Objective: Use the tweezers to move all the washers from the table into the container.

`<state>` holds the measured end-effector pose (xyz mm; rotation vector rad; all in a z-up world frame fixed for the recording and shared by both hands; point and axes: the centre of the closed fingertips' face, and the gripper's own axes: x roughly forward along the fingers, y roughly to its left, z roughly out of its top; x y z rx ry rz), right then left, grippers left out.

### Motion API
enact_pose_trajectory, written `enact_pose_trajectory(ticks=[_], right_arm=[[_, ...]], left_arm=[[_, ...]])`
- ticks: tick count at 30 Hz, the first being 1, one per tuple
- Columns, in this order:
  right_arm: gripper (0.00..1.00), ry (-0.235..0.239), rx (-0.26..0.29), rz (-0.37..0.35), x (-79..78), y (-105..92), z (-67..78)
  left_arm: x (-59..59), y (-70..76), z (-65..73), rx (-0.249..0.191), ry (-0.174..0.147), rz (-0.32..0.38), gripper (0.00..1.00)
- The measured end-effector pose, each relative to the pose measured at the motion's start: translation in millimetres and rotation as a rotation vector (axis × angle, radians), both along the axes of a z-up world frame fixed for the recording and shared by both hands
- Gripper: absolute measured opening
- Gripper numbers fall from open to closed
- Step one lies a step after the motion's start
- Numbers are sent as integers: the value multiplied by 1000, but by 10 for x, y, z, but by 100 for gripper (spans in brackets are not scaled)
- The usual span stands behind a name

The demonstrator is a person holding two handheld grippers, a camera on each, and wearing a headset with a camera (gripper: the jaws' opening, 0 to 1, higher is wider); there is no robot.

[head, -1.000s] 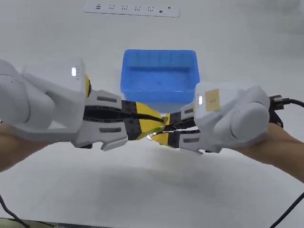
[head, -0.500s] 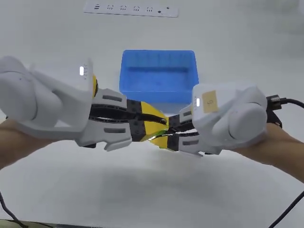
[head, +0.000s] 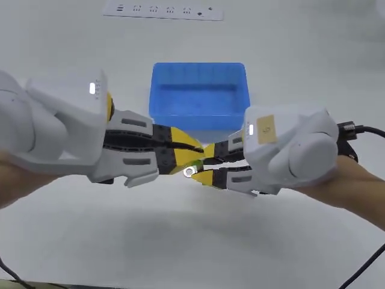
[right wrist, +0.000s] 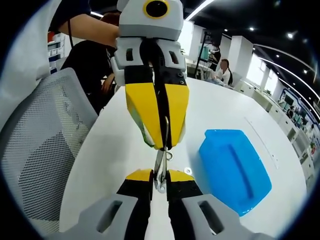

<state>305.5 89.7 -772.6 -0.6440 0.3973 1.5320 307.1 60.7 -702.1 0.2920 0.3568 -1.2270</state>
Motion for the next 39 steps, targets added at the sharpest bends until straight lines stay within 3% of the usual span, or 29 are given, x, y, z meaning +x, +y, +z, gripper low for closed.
enact_pose_trajectory(ticks=[12, 32, 39], right_arm=[[11, 27, 1, -16, 30, -25, -81], [12, 29, 11, -14, 35, 0, -92], [12, 66, 10, -26, 38, 4, -107]], left_arm=[[29, -13, -79, 26, 6, -8, 5], [13, -6, -86, 46, -6, -12, 5], [8, -6, -89, 53, 6, -7, 5]])
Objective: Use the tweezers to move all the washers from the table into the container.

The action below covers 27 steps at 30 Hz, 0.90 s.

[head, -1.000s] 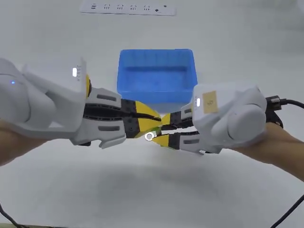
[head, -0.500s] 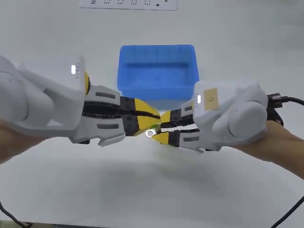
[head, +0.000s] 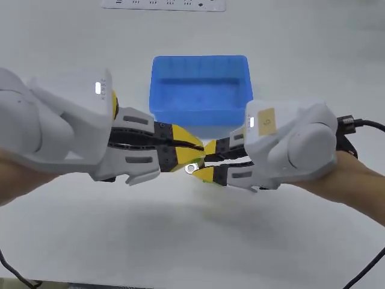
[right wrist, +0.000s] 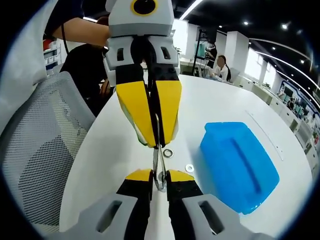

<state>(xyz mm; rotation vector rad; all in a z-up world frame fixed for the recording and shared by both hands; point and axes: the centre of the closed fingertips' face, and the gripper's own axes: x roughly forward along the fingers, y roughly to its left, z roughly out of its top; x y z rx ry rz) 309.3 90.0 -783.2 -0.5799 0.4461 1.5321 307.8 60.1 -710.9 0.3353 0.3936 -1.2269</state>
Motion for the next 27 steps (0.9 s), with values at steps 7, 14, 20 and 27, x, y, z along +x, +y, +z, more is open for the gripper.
enact_pose_trajectory(ticks=[7, 14, 20, 27], right_arm=[[12, 0, -11, -5, 33, -15, -7], [12, 9, 15, -17, 56, -31, 69], [11, 27, 11, -23, 73, -16, 66], [10, 15, 6, -19, 59, -13, 63]], left_arm=[[61, 5, -1, 11, 9, 24, 5], [108, -7, -4, 5, 44, 41, 5], [145, 1, -8, 6, 70, 54, 5], [129, 15, -16, 4, 89, 57, 5]])
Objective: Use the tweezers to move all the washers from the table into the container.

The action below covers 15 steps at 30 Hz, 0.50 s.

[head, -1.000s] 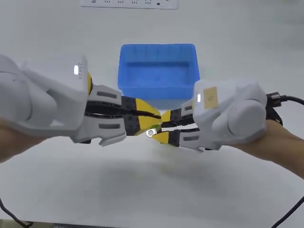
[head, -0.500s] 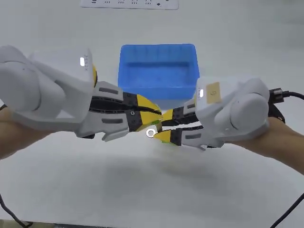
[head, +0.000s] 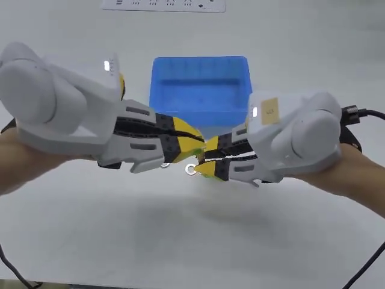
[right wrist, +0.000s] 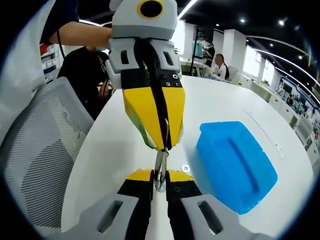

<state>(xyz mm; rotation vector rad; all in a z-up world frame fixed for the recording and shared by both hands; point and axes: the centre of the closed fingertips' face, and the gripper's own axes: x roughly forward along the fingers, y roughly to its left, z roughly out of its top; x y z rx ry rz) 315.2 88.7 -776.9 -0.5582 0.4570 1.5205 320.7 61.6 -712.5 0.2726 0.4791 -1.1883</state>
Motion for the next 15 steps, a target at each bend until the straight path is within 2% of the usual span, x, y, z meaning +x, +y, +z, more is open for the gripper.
enact_pose_trajectory(ticks=[2, 7, 15], right_arm=[[10, -23, -6, 6, -13, 10, 1], [10, -36, -6, 5, -20, 16, 11], [10, -64, 19, 6, 4, 64, 196]], left_arm=[[-13, 11, 0, 5, 0, -2, 5], [-46, 35, 10, 9, 1, 2, 5], [-32, 84, 194, 4, -25, 3, 5]])
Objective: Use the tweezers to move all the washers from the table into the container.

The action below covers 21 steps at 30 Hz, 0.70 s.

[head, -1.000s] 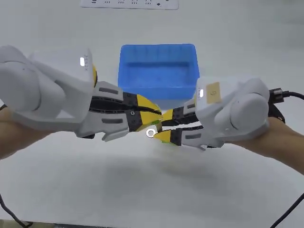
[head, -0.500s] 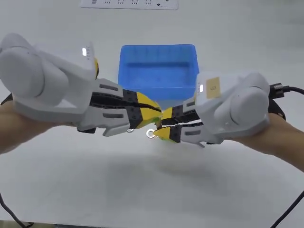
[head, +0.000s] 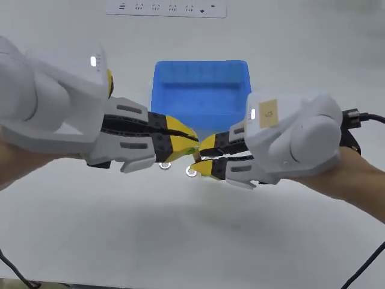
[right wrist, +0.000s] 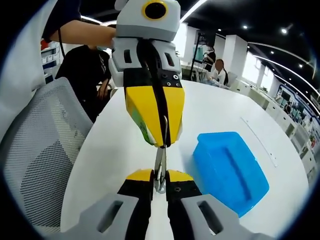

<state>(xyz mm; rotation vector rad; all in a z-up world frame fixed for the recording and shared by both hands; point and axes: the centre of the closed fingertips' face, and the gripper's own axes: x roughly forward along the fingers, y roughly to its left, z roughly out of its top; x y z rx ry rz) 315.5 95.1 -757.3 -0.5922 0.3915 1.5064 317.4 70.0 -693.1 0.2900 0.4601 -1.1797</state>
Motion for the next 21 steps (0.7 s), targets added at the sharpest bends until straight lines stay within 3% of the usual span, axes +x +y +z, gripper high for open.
enact_pose_trajectory(ticks=[10, 21], right_arm=[[10, -72, 21, 7, 122, 62, 356], [10, -144, 48, -8, 460, 95, 723]], left_arm=[[85, 55, 350, 5, -76, -21, 5], [391, 84, 702, -22, -160, -24, 5]])
